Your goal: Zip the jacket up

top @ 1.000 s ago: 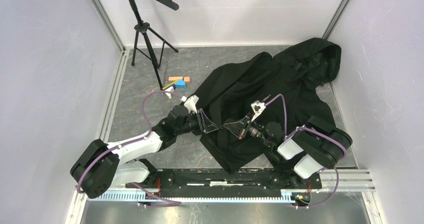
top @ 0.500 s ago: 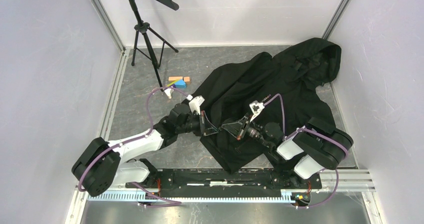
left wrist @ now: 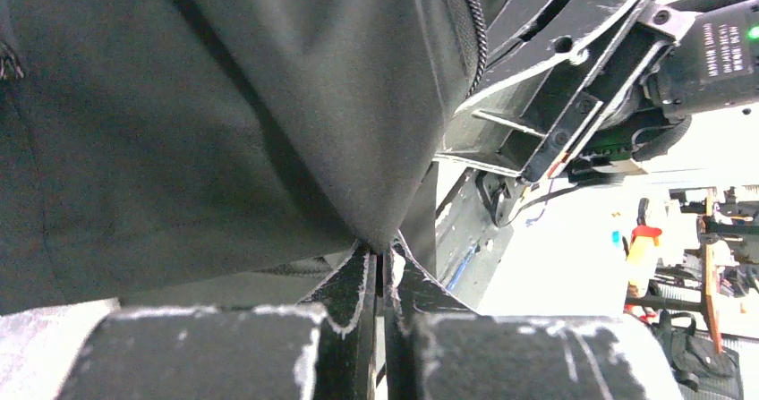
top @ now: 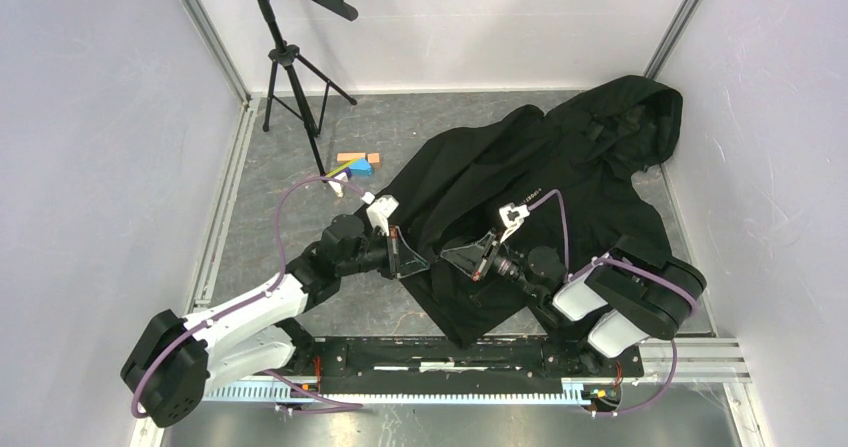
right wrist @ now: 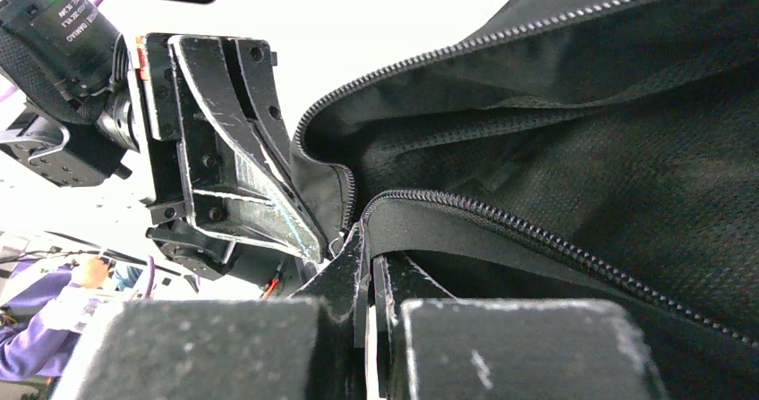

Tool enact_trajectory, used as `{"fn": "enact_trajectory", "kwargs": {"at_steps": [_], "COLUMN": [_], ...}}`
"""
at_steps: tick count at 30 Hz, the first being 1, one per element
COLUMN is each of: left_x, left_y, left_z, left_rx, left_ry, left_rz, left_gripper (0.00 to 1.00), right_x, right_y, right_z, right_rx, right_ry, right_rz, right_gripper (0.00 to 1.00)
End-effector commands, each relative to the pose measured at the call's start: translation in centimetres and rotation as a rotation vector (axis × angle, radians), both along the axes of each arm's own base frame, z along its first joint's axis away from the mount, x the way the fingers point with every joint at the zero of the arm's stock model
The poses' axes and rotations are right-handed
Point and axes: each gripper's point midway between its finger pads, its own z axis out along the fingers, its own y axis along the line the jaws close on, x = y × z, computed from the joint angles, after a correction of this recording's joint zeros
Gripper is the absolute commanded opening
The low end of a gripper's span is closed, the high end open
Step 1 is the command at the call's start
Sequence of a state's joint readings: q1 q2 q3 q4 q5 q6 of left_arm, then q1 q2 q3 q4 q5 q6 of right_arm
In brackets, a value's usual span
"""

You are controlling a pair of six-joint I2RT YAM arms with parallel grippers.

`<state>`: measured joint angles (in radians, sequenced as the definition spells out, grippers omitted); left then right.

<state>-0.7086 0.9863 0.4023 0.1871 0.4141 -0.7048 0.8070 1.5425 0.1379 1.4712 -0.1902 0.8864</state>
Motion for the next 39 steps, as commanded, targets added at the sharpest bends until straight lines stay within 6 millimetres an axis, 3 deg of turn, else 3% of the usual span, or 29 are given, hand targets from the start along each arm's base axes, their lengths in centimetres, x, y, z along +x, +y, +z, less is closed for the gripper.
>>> {"fn": "enact_trajectory", "kwargs": {"at_steps": [1, 2, 8, 11, 17, 24, 27, 34, 36, 39], "left_x": [-1.8, -1.8, -1.0, -0.5, 0.5, 1.5, 1.4, 0.8, 0.8, 1.0], "left_y": [0.4, 0.2, 0.6, 1.1, 1.7, 0.3, -0.4, -0.9, -0.9, -1.1], "left_z": [-1.4, -1.2, 0.2, 1.1, 1.6, 0.4, 0.2, -0.8, -1.2, -2.1], "left_rx": [0.042, 0.031, -0.058, -0.095, -0.121, -0.092, -0.106, -0.107, -0.092, -0.048], "left_ry": [0.061, 0.073, 0.074, 0.044, -0.004, 0.023, 0.03, 0.046, 0.044, 0.065], "left_rz": [-0.059, -0.057, 0.054, 0.11, 0.18, 0.152, 0.113, 0.068, 0.059, 0.053], "left_gripper": [0.02, 0.04, 0.47, 0.59, 0.74, 0.82, 0.76, 0.43, 0.23, 0.03], "right_x": [-0.1, -0.2, -0.8, -1.0, -1.2, -1.2, -1.2, -1.1, -1.1, -0.8], "right_y": [0.0, 0.0, -0.5, -0.6, -0.6, -0.7, -0.6, -0.5, -0.6, -0.6], "right_z": [6.7, 6.6, 5.9, 5.9, 6.2, 6.6, 6.8, 7.0, 6.9, 6.8], "right_rx": [0.201, 0.197, 0.203, 0.214, 0.227, 0.242, 0.25, 0.259, 0.259, 0.261], "right_ry": [-0.19, -0.192, -0.175, -0.169, -0.174, -0.178, -0.176, -0.176, -0.17, -0.157], "right_rz": [-0.027, -0.027, -0.028, -0.022, -0.018, -0.016, -0.015, -0.014, -0.018, -0.031], "right_gripper": [0.0, 0.0, 0.0, 0.0, 0.0, 0.0, 0.0, 0.0, 0.0, 0.0]}}
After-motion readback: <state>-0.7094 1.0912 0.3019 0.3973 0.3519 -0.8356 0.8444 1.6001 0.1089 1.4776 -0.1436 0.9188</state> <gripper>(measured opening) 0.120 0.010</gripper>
